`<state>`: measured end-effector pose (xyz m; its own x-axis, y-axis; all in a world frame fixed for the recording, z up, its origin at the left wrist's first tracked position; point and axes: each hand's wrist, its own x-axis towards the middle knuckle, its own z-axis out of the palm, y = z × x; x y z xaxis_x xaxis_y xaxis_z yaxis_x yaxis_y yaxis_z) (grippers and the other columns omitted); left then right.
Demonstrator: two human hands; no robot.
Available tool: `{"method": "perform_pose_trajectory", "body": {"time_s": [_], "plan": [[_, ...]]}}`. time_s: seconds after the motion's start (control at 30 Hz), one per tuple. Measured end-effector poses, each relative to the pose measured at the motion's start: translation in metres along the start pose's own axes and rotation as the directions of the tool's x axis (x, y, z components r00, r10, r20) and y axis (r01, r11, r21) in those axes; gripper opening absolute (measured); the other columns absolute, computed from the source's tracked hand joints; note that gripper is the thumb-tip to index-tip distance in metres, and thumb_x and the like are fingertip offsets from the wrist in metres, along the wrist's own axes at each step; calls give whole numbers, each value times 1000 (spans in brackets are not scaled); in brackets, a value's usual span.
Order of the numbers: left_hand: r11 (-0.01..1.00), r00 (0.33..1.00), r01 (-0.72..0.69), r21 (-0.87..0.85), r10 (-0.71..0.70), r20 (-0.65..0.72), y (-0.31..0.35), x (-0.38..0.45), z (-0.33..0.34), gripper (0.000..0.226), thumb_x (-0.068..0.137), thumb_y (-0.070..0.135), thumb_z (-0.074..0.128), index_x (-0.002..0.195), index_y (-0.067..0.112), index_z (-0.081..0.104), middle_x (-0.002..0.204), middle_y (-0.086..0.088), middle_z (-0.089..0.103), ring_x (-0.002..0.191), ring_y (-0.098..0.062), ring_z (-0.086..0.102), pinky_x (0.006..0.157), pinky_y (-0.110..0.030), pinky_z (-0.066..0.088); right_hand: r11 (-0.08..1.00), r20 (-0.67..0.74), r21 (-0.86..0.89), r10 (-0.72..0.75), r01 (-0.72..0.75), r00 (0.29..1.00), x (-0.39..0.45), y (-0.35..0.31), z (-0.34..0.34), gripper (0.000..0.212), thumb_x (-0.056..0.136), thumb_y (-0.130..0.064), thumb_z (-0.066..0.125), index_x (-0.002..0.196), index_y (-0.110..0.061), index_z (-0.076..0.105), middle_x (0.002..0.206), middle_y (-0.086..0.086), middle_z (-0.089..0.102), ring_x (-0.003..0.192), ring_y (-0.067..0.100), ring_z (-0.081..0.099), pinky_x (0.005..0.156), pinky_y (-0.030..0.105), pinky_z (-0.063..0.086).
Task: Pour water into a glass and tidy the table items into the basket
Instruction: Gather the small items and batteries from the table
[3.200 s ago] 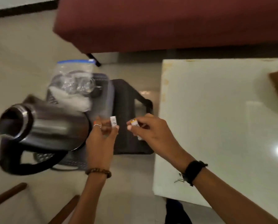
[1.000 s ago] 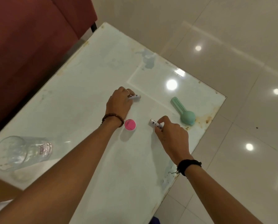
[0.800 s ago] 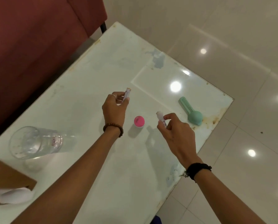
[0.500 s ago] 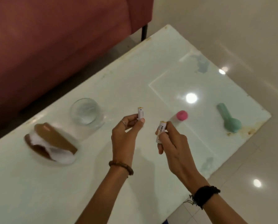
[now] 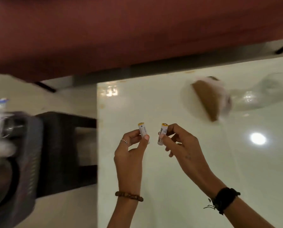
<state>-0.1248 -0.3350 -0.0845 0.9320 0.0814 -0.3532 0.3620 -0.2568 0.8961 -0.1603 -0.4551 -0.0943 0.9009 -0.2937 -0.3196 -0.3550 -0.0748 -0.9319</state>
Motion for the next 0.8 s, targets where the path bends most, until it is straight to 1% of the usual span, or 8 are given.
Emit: {"method": "perform_pose_trajectory", "body": {"time_s": [0.07, 0.2, 0.27, 0.4, 0.47, 0.6, 0.7, 0.8], "plan": [[997, 993, -25, 68, 33, -110, -11, 11, -69, 20, 78, 19, 68, 79, 38, 61, 84, 17, 66, 80, 6, 62, 61, -2, 45, 1000, 87, 22, -17, 15, 996, -1, -15, 60, 8, 76, -38, 55, 80, -32, 59, 76, -15, 66, 58, 10, 53, 56, 34, 47], [977, 931, -41, 208, 113, -347, -41, 26, -214, 25, 78, 12, 68, 82, 35, 60, 89, 20, 68, 79, 0, 62, 76, -10, 48, 996, 319, 10, -92, 94, 943, -15, -45, 191, 25, 76, -34, 55, 100, -40, 52, 73, -9, 61, 55, 5, 53, 50, 19, 45], [959, 895, -14, 285, 139, -423, -58, 28, -269, 23, 79, 12, 67, 85, 33, 60, 98, 23, 67, 80, 0, 61, 70, -3, 42, 992, 397, -28, -100, 121, 913, -23, -54, 245, 29, 77, -32, 57, 103, -41, 49, 67, -6, 59, 54, 5, 53, 53, 24, 49], [899, 888, 115, 423, 98, -449, -95, 27, -340, 11, 81, 24, 65, 89, 30, 61, 86, 6, 66, 85, -15, 61, 64, -14, 38, 979, 432, -99, -118, 177, 894, -34, -60, 333, 23, 82, -25, 61, 90, -40, 44, 64, -3, 60, 53, 6, 54, 50, 20, 43], [829, 912, 182, 528, 58, -406, -110, 30, -356, 11, 85, 36, 58, 91, 28, 62, 90, 6, 67, 87, -14, 60, 66, -21, 38, 953, 457, -186, -131, 239, 880, -38, -56, 364, 23, 84, -29, 58, 103, -33, 45, 70, -6, 63, 58, 9, 58, 53, 24, 43], [733, 933, 275, 622, -46, -357, -126, 37, -362, 19, 88, 37, 52, 90, 21, 61, 97, -4, 67, 96, -24, 60, 71, -32, 43, 674, 545, -554, -150, 488, 825, -45, -44, 398, 50, 90, -31, 51, 134, -14, 32, 96, 7, 68, 83, 30, 63, 62, 35, 45], [690, 931, 326, 646, -115, -346, -134, 40, -360, 18, 89, 34, 50, 94, 18, 59, 100, -6, 66, 99, -26, 59, 75, -36, 46, 436, 586, -678, -165, 591, 794, -48, -44, 409, 33, 93, -24, 46, 122, -8, 41, 93, 11, 68, 82, 32, 63, 56, 31, 31], [615, 937, 340, 711, -155, -314, -139, 43, -360, 19, 90, 31, 50, 102, 20, 58, 103, -5, 67, 98, -25, 61, 79, -37, 51, 387, 602, -695, -148, 606, 785, -49, -50, 412, 13, 90, -14, 46, 97, -8, 54, 87, 11, 68, 75, 30, 61, 55, 30, 27]]}}
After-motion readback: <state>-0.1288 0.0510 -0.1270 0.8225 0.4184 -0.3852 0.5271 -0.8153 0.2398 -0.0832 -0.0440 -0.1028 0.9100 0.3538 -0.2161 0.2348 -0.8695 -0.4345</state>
